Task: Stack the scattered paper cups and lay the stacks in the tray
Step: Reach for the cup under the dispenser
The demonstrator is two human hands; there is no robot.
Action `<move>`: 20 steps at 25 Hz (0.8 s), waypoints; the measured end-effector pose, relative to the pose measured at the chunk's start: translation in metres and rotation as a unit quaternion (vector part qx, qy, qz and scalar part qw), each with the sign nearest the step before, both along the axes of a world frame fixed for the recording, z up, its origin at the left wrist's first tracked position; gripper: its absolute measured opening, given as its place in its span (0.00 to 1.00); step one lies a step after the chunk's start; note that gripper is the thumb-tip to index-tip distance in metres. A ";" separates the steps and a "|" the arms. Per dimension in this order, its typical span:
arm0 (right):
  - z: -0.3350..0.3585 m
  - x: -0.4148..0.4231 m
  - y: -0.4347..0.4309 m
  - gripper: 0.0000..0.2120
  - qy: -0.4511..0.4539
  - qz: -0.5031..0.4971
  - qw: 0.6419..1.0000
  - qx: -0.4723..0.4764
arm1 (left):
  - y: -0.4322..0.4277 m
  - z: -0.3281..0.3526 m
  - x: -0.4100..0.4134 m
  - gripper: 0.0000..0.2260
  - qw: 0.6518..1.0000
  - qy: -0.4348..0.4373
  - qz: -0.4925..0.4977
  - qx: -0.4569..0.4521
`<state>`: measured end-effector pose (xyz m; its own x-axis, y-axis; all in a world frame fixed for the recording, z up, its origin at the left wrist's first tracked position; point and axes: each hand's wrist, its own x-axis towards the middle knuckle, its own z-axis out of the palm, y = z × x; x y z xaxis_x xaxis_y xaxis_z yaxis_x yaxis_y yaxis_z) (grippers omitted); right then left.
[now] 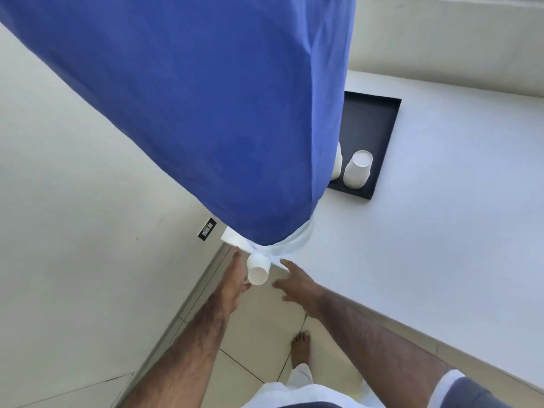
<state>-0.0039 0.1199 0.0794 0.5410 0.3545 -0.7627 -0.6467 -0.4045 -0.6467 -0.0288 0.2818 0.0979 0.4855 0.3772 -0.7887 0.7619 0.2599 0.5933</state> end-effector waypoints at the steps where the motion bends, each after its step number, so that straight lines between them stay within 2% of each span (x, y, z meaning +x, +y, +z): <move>1: -0.001 0.000 0.005 0.34 -0.005 0.004 1.000 0.004 | -0.002 0.003 0.003 0.19 1.000 -0.003 0.015 -0.015; 3: -0.004 0.001 0.013 0.36 -0.025 0.025 0.999 0.001 | -0.004 0.002 0.009 0.18 0.999 -0.011 0.024 -0.043; 6: -0.004 0.004 0.025 0.33 -0.032 0.037 0.999 0.008 | 0.001 -0.007 0.012 0.29 0.998 0.002 0.008 -0.069; 10: -0.003 -0.001 0.034 0.32 -0.042 0.043 0.998 0.017 | 0.000 -0.013 0.009 0.32 0.998 0.015 0.008 -0.066; 20: 0.017 -0.004 -0.029 0.27 -0.080 0.055 0.995 0.027 | -0.086 0.037 -0.009 0.21 0.999 -0.002 -0.025 -0.025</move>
<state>-0.0075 0.0911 0.0963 0.6100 0.4570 -0.6474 -0.4865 -0.4289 -0.7612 -0.0377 0.1957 0.1350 0.5055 0.3121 -0.8044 0.7726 0.2512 0.5830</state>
